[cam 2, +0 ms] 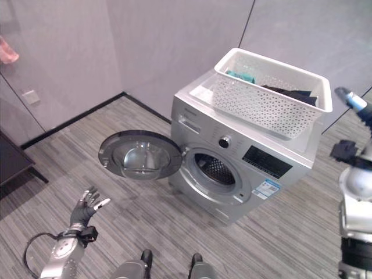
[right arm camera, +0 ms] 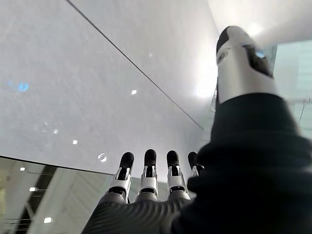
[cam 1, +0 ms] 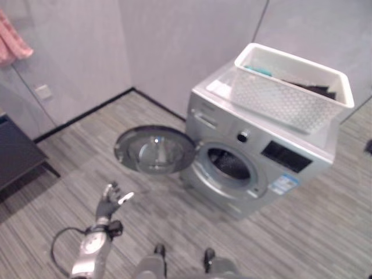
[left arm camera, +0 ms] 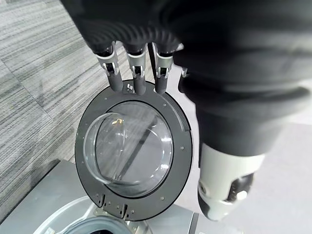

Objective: Grab the laundry basket,head to the washer,open it,put in the laundry and shut it.

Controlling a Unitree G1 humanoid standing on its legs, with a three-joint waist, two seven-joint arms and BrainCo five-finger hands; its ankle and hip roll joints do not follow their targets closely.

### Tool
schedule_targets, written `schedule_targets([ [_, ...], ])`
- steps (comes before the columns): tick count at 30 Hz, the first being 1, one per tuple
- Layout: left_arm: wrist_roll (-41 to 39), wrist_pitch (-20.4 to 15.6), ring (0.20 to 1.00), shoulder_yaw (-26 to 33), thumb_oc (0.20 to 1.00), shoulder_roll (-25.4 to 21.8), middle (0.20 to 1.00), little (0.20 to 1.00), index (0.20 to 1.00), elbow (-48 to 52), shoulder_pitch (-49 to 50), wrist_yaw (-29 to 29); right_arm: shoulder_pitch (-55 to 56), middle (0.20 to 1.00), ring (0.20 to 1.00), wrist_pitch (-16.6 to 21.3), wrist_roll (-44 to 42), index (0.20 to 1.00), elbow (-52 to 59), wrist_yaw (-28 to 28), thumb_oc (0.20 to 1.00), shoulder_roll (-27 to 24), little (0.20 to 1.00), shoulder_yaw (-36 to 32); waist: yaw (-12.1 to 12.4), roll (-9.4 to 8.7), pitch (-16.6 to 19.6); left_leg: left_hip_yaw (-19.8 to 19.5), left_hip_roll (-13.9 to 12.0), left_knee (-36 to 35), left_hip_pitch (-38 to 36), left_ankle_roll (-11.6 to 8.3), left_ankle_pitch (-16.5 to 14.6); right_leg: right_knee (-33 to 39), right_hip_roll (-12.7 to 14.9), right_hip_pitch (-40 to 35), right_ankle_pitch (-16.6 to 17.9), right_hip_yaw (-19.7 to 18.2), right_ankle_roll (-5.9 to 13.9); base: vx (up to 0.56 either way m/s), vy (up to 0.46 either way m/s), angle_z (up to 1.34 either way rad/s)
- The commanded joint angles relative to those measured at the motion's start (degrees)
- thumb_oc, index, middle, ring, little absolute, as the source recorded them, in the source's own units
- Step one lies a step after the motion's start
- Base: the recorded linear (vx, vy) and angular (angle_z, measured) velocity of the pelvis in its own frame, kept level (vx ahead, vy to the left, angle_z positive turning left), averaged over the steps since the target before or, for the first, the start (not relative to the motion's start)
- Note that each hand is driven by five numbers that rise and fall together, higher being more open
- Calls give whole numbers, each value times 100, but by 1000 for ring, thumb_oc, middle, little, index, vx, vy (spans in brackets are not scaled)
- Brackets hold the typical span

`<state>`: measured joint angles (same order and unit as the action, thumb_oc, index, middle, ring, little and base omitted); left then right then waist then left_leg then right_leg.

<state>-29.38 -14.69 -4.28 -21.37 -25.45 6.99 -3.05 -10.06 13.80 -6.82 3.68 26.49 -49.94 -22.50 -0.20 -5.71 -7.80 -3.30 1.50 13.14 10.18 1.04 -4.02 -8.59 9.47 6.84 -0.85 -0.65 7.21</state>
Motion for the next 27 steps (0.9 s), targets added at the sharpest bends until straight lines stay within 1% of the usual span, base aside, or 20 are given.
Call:
schedule_targets([
  [1,-47,-231,1000,-120,1000,18,1000,1000,1000,229,-239,218,-3,1000,1000,-130,72,1000,-128,-299,1000,-642,1000,-121,-103,-318,230,-503,-275,-334,-782,-276,-643,533,301,-27,354,-459,342,132,-199,22],
  [2,-48,-230,1000,-125,1000,22,1000,1000,1000,228,-233,218,6,1000,1000,-127,67,1000,-132,-303,1000,-649,1000,-122,-117,-288,250,-523,-304,-352,-813,-275,-696,545,279,-67,304,-423,337,136,-282,32],
  [3,-31,-206,1000,-163,1000,37,1000,1000,1000,220,-229,240,42,1000,1000,-132,56,1000,-147,-375,1000,-746,1000,-122,-114,-320,273,-572,-366,-386,-795,-320,-604,550,258,-65,321,-380,321,139,-176,32],
  [5,-150,-126,1000,-248,1000,92,1000,1000,1000,244,-103,349,-31,1000,1000,-221,60,1000,-325,-584,1000,-1214,1000,-37,-91,-295,431,-610,-666,-609,-924,-451,-544,654,132,-239,197,-84,271,164,-259,38],
  [7,-197,-110,1000,-276,1000,119,1000,1000,1000,269,-70,406,-155,1000,1000,-224,-3,1000,-436,-670,1000,-1402,1000,84,-104,-284,466,-619,-722,-714,-945,-494,-442,699,109,-265,225,-32,245,79,-164,22],
  [8,-238,-69,1000,-425,1000,104,1000,1000,1000,337,-23,493,-414,1000,1000,-240,-140,1000,-644,-851,1000,-1790,1000,330,-56,-278,507,-616,-848,-829,-990,-562,-358,723,43,-337,150,69,197,122,-175,12],
  [9,-267,-59,1000,-472,1000,98,1000,1000,1000,382,3,524,-618,1000,1000,-247,-208,1000,-789,-891,1000,-1969,1000,524,-47,-267,519,-632,-900,-901,-1010,-593,-301,716,8,-348,113,107,169,85,-127,2],
  [10,-268,-58,1000,-459,1000,109,1000,1000,1000,384,8,524,-676,1000,1000,-238,-213,1000,-817,-889,1000,-1983,1000,581,-64,-255,520,-633,-907,-916,-1018,-597,-295,713,2,-350,111,110,166,46,-70,0],
  [12,-309,-15,1000,-633,1000,6,1000,1000,1000,482,45,609,-1384,1000,1000,-368,-306,1000,-1185,-1123,1000,-2532,1000,1198,24,-246,507,-669,-1020,-1089,-1078,-665,-215,696,-81,-415,-23,231,106,84,-94,4],
  [13,-311,-13,1000,-614,1000,22,1000,1000,1000,486,55,609,-1495,1000,1000,-363,-309,1000,-1222,-1120,1000,-2544,1000,1306,1,-227,505,-670,-1031,-1101,-1092,-669,-215,692,-89,-423,-29,234,102,89,-89,19],
  [15,-344,1,1000,-684,1000,-69,1000,1000,1000,537,70,654,-2229,1000,1000,-548,-90,1000,-1577,-1209,1000,-2887,1000,1967,70,-244,499,-663,-1082,-1179,-1097,-710,-160,713,-97,-450,-41,316,87,50,-49,20],
  [16,-352,14,1000,-665,1000,-90,1000,1000,1000,592,112,665,-2891,1000,1000,-646,46,1000,-1802,-1241,1000,-3002,1000,2576,58,-229,496,-671,-1099,-1216,-1106,-722,-138,720,-106,-465,-45,351,77,74,-59,9],
  [17,-353,37,1000,-733,1000,-235,1000,1000,1000,637,126,688,-3546,1000,1000,-810,286,1000,-2129,-1275,1000,-3027,1000,3145,153,-270,476,-699,-1111,-1233,-1088,-729,-118,723,-117,-475,-53,393,54,59,-48,7],
  [18,-355,39,1000,-702,1000,-206,1000,1000,1000,640,141,688,-3757,1000,1000,-807,283,1000,-2183,-1269,1000,-3014,1000,3352,118,-247,480,-696,-1110,-1234,-1091,-729,-117,722,-117,-476,-53,390,53,59,-40,3],
  [20,-357,72,1000,-649,1000,-364,1000,1000,1000,679,244,692,-5048,1000,1000,-1095,670,1000,-2873,-1333,1000,-2809,1000,4546,201,-247,424,-733,-1127,-1258,-1055,-738,-87,708,-141,-455,-82,439,20,57,-43,7],
  [21,-358,74,1000,-624,1000,-331,1000,1000,1000,683,255,692,-5232,1000,1000,-1089,662,1000,-2927,-1329,1000,-2786,1000,4725,172,-219,427,-730,-1128,-1260,-1056,-738,-85,706,-141,-451,-83,436,19,45,-51,4],
  [22,-368,89,1000,-588,1000,-341,1000,1000,1000,689,277,688,-5799,1000,1000,-1168,730,1000,-3253,-1378,1000,-2654,1000,5239,169,-190,397,-748,-1129,-1248,-1018,-747,-70,690,-151,-421,-88,450,5,11,-38,7],
  [23,-376,105,1000,-576,1000,-417,1000,1000,1000,674,295,679,-6019,1000,1000,-1246,791,1000,-3465,-1412,1000,-2559,1000,5426,217,-212,361,-763,-1141,-1245,-975,-754,-54,680,-163,-399,-103,472,-12,10,-59,12],
  [25,-365,133,1000,-526,1000,-443,1000,1000,1000,667,314,661,-6809,1000,1000,-1333,840,1000,-4210,-1482,1000,-2248,1000,6184,237,-170,270,-796,-1153,-1217,-849,-780,-20,644,-171,-313,-115,509,-39,3,-67,16],
  [27,-345,139,1000,-502,1000,-522,1000,1000,1000,692,338,645,-7235,1000,1000,-1414,884,1000,-4826,-1625,1000,-2005,1000,6665,275,-165,174,-812,-1173,-1225,-773,-796,21,610,-190,-226,-130,537,-65,5,-68,13],
])
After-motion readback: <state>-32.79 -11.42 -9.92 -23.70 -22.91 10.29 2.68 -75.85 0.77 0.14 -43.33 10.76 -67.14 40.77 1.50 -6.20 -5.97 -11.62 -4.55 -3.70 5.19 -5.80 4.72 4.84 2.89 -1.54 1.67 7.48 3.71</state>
